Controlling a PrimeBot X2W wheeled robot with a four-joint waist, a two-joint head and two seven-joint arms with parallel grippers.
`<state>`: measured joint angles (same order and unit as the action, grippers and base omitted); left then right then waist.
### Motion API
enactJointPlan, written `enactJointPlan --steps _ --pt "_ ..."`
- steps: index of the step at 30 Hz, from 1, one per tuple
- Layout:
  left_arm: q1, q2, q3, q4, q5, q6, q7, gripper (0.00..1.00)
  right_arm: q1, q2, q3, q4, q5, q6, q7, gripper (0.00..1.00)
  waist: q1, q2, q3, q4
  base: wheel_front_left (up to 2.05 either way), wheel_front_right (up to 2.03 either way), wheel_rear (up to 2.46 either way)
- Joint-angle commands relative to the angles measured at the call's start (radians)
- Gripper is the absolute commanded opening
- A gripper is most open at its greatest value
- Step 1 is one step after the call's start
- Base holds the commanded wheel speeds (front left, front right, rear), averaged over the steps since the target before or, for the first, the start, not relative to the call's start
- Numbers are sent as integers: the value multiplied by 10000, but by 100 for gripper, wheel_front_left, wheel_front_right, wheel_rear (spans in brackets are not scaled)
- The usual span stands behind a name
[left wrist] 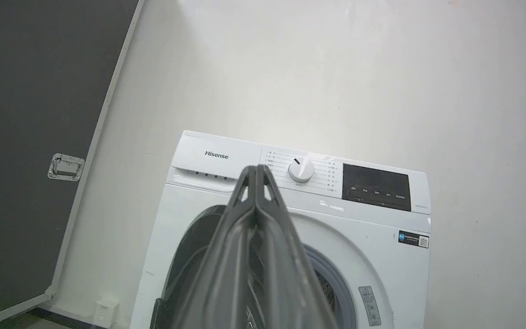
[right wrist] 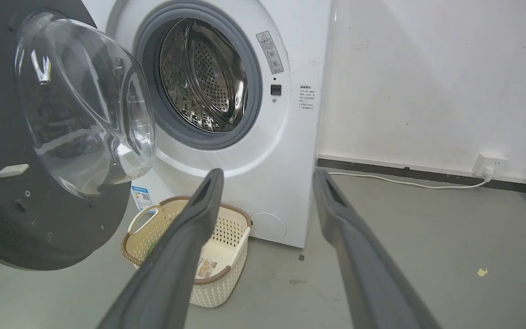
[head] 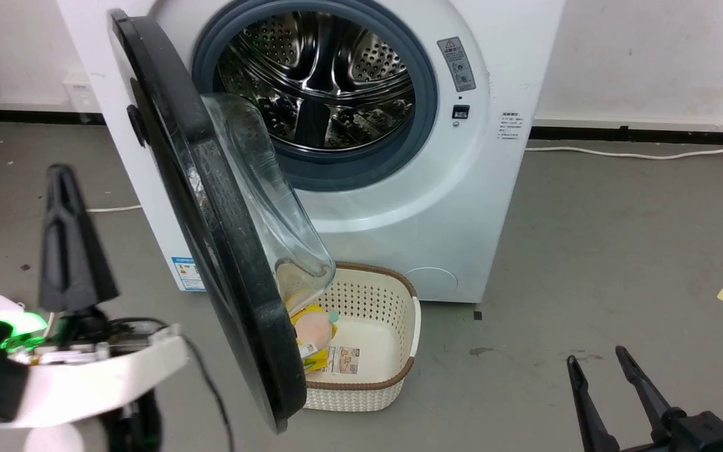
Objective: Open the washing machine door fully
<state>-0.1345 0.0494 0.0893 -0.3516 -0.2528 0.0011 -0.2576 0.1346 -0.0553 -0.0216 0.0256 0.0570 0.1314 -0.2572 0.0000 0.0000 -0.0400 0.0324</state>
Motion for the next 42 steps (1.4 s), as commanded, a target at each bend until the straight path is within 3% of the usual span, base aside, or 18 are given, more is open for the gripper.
enactJointPlan --steps 1,5,10,14,18,30,42 --pt "-117 8 -194 -143 49 54 -42 0 -29 50 32 36 39 -7 -45 100 0 0 -13 -35 0 0 0" --pt "-120 8 -1102 -431 345 5 290 0 -61 50 76 55 49 -7 -45 100 0 0 -7 -135 0 0 0" --pt "199 8 -2962 -343 433 -107 1001 0 -61 51 42 74 134 -7 -45 100 0 0 57 -214 0 0 0" --pt "537 8 -4244 548 364 -140 1326 0 -85 51 33 83 185 -7 -45 100 0 0 128 -258 0 0 0" --pt "845 8 -4903 1868 189 -33 1560 0 -139 51 23 89 237 -7 -45 100 0 0 196 -313 0 0 0" --pt "784 134 -4402 4680 -48 588 1082 0 -141 51 0 135 335 -7 -45 100 0 0 321 -151 0 0 0" --pt "816 340 -4131 5091 -266 689 800 0 -11 51 91 177 445 -7 -45 100 0 0 104 1292 0 0 0"
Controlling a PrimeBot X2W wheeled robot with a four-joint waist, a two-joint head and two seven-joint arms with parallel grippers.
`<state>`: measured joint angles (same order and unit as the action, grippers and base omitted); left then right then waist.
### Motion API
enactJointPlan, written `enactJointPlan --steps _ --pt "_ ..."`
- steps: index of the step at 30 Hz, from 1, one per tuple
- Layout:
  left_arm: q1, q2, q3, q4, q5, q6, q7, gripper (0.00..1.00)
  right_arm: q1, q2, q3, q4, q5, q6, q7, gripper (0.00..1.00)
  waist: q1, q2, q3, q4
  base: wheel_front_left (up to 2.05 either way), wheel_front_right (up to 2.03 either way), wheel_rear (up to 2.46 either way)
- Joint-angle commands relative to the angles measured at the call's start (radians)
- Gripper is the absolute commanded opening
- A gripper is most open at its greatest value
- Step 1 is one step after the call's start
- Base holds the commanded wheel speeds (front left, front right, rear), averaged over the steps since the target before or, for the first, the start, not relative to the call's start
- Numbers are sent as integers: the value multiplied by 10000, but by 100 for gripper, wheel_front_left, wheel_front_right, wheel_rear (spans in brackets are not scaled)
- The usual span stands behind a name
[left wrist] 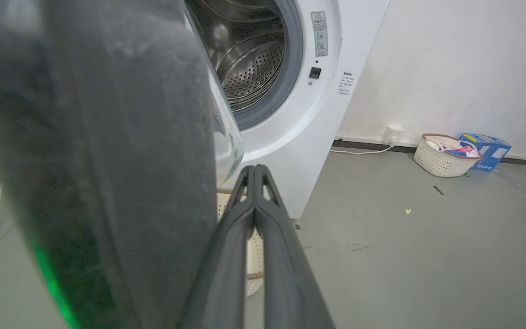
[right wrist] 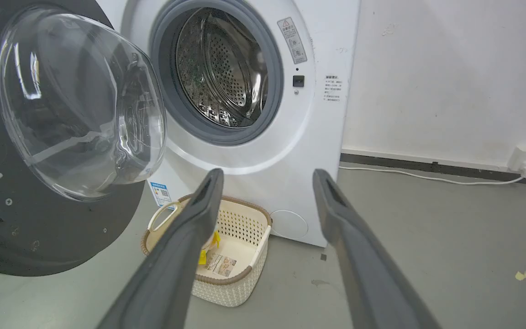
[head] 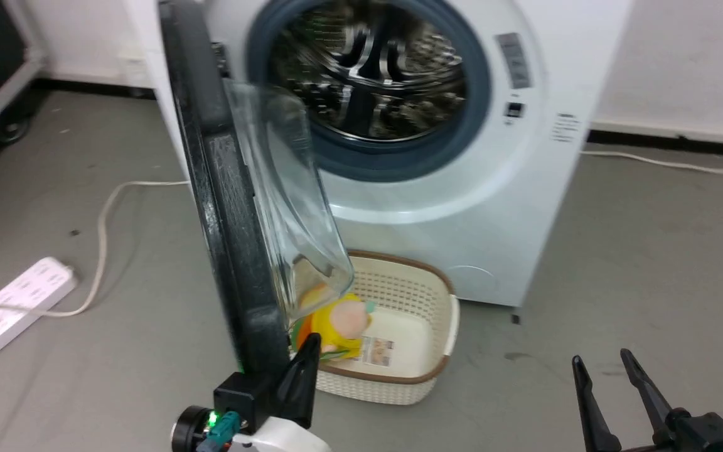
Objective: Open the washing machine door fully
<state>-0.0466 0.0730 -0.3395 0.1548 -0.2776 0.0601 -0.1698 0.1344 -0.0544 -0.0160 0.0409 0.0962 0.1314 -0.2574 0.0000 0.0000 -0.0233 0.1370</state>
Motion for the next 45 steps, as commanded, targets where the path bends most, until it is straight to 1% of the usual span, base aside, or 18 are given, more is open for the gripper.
enactJointPlan --steps 1,8,11,12,15,22,28,29,30,33,34,35,36,39,40,41,45 --pt "-55 122 170 26 -36 107 -76 0 -2 41 36 30 68 -7 -43 100 0 0 -79 435 0 0 0" --pt "-13 403 540 -67 -213 266 -62 0 25 41 183 65 132 -7 -43 100 0 0 -95 1616 0 0 0" --pt "-80 632 817 -126 -303 339 -37 0 18 41 281 79 113 -7 -43 100 0 0 -9 1991 0 0 0" --pt "-164 815 995 -163 -342 372 -5 0 -8 41 351 85 71 -7 -43 100 0 0 125 2174 0 0 0" --pt "-376 1069 1354 -199 -462 445 -2 0 -128 41 442 54 -42 -7 -43 100 0 0 468 2343 0 0 0" --pt "-1160 1741 2484 112 -941 593 -130 0 -483 38 493 -9 -513 -7 -43 100 0 0 1567 2446 0 0 0" --pt "-2029 2490 3526 791 -1458 610 -164 0 -788 -189 467 -87 -713 -7 -43 100 0 0 2384 2366 0 0 0" --pt "-2029 2490 3526 791 -1458 610 -164 0 -788 -189 467 -87 -713 -7 -43 100 0 0 2384 2366 0 0 0" --pt "-2336 2775 3814 1099 -1632 558 -108 0 -864 -281 454 -114 -732 -7 -38 100 0 0 2609 2330 0 0 0" --pt "-2852 3116 4200 1651 -1939 439 -68 0 -989 -421 439 -182 -752 -7 6 100 0 0 2914 2272 0 0 0" --pt "-2852 3116 4200 1651 -1939 439 -68 0 -989 -421 439 -182 -752 -7 6 100 0 0 2914 2272 0 0 0" --pt "-3193 3323 4421 2096 -2127 353 -66 0 -1081 -505 455 -238 -755 -7 41 100 0 0 3090 2216 0 0 0" --pt "-3193 3323 4421 2096 -2127 353 -66 0 -1081 -505 455 -238 -755 -7 41 100 0 0 3090 2216 0 0 0" --pt "-3638 3581 4606 2725 -2301 176 -145 0 -1199 -595 457 -306 -748 -7 97 100 0 0 3284 2120 0 0 0" --pt "-3897 3706 4688 3122 -2397 59 -209 0 -1250 -632 435 -338 -738 -7 123 100 0 0 3377 2058 0 0 0" --pt "-3897 3706 4688 3122 -2397 59 -209 0 -1250 -632 435 -338 -738 -7 123 100 0 0 3377 2058 0 0 0" --pt "-4329 3908 4725 3880 -2433 -104 -363 0 -1316 -668 413 -340 -720 -7 130 100 0 0 3434 1932 0 0 0"
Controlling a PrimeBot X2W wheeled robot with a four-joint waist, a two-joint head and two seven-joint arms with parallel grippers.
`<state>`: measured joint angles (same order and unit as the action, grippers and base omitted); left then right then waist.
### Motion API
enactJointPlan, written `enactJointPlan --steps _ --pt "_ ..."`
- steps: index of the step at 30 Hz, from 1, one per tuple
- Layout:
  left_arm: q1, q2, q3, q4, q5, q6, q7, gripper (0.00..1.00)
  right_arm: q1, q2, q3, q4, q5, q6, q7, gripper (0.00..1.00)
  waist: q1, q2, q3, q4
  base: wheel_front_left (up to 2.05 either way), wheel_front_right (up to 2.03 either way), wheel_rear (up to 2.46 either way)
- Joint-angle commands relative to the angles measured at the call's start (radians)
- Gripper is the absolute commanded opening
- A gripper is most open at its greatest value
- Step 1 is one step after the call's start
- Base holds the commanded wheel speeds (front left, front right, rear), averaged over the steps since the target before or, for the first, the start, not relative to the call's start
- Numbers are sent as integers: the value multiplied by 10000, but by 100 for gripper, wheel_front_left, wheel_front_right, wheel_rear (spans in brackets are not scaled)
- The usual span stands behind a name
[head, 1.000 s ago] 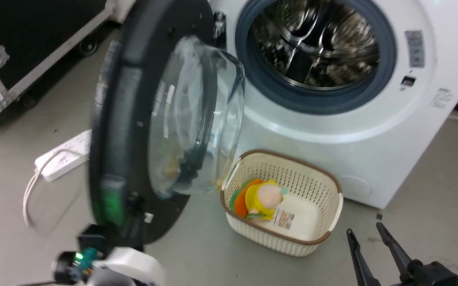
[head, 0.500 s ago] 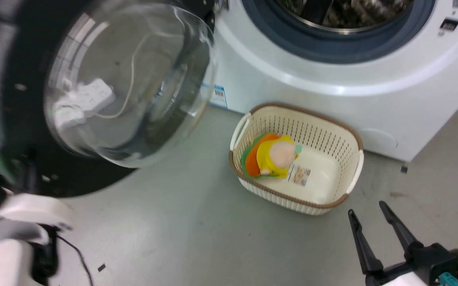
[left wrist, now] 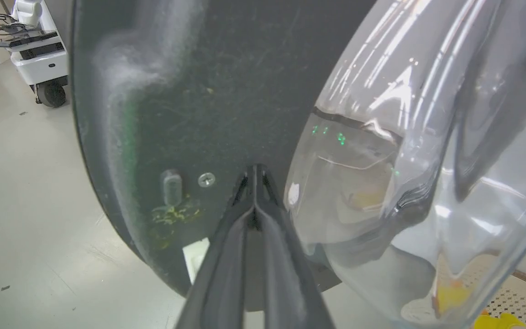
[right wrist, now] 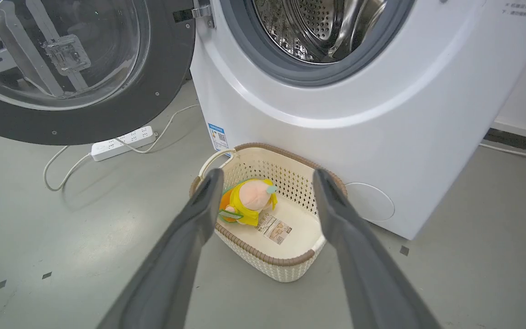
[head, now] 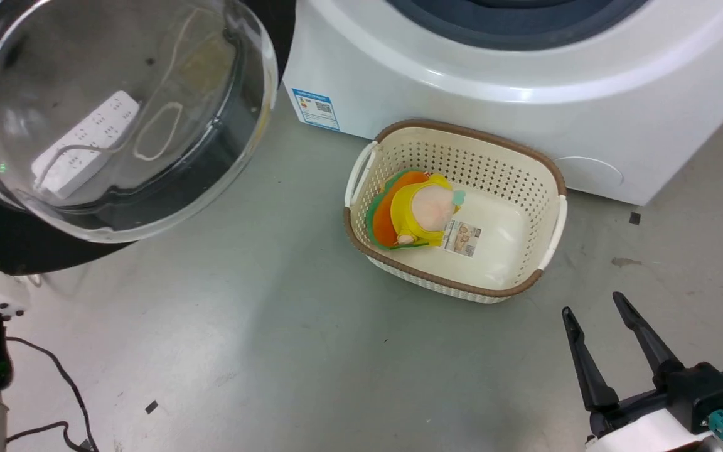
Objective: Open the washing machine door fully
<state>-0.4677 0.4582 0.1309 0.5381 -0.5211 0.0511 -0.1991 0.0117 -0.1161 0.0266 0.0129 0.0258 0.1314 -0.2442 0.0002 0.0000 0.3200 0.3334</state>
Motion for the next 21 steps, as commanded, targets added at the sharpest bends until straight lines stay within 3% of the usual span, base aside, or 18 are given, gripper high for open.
enactJointPlan --steps 1,6,10,21 --pt "-185 85 34 196 3 -39 -126 0 -101 -40 -20 -42 -14 -7 -6 100 -2 0 -33 -76 0 0 0" --pt "-161 97 -46 531 149 -203 -406 0 -122 82 -65 107 23 -7 -55 100 -2 0 -444 -314 0 0 0" --pt "263 -56 -258 13 486 -317 -558 0 -84 229 -175 249 66 -7 -113 100 -2 0 -1048 -565 0 0 0" --pt "2788 -1652 -1564 -3363 1359 -82 -618 0 223 562 -679 271 -18 -7 -172 100 -2 0 -2916 -1856 0 0 0"
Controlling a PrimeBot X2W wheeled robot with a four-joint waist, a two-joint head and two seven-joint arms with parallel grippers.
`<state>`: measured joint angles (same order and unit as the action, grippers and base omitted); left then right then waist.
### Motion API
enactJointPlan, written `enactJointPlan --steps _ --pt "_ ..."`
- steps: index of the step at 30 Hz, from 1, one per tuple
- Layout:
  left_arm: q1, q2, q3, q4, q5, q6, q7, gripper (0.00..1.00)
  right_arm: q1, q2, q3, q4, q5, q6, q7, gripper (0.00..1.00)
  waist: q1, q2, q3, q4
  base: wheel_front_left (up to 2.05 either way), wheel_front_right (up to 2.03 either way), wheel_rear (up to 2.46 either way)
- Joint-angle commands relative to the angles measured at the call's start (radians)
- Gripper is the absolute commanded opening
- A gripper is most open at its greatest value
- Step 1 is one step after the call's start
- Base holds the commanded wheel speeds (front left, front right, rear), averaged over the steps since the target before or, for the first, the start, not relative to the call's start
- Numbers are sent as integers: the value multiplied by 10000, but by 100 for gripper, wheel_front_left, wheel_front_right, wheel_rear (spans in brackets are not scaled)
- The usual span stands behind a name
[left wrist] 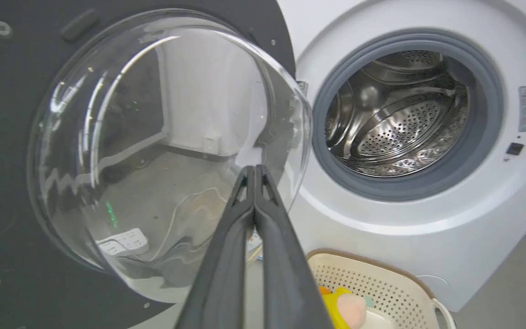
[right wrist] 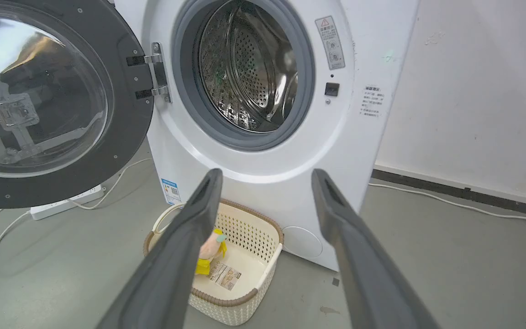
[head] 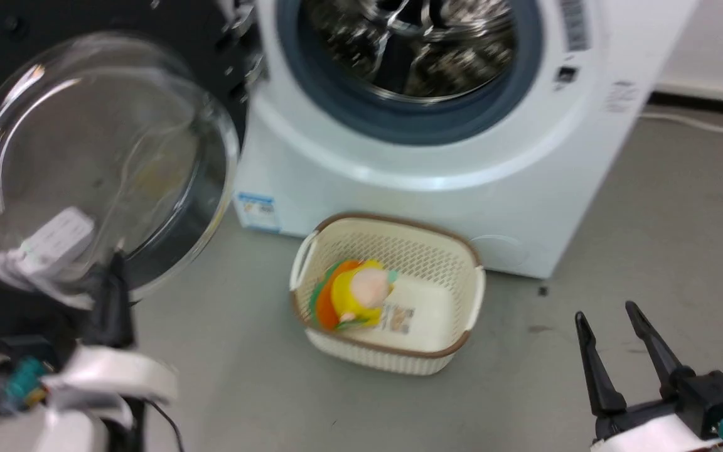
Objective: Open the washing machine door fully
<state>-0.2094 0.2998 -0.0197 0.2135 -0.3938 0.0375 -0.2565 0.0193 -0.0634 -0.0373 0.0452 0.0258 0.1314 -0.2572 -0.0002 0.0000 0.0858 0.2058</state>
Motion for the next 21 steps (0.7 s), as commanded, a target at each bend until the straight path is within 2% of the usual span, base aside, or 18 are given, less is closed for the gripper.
enactJointPlan --steps 1,7,10,11,12,21 --pt "476 -201 -169 -356 162 114 -46 0 209 52 -71 -75 -29 -7 -42 100 2 0 -700 -720 0 0 0" --pt "1900 -1004 -636 -1223 602 488 -50 0 484 113 -41 -178 8 -7 -44 100 2 0 -1093 -1514 0 0 0" --pt "2385 -1358 -896 -1374 877 533 -51 0 606 124 -9 -192 89 -7 -44 100 2 0 -1161 -1739 0 0 0" --pt "2517 -1456 -983 -1389 1002 547 -51 27 646 126 6 -179 147 -7 -44 100 2 0 -1181 -1791 0 0 0" --pt "2645 -1552 -1072 -1368 1116 560 -51 100 679 127 21 -157 204 -7 -44 100 2 0 -1202 -1836 0 0 0" --pt "3109 -1966 -1135 -1021 1774 433 -52 100 791 130 182 20 429 -7 -45 100 2 0 -1298 -1957 0 0 0"
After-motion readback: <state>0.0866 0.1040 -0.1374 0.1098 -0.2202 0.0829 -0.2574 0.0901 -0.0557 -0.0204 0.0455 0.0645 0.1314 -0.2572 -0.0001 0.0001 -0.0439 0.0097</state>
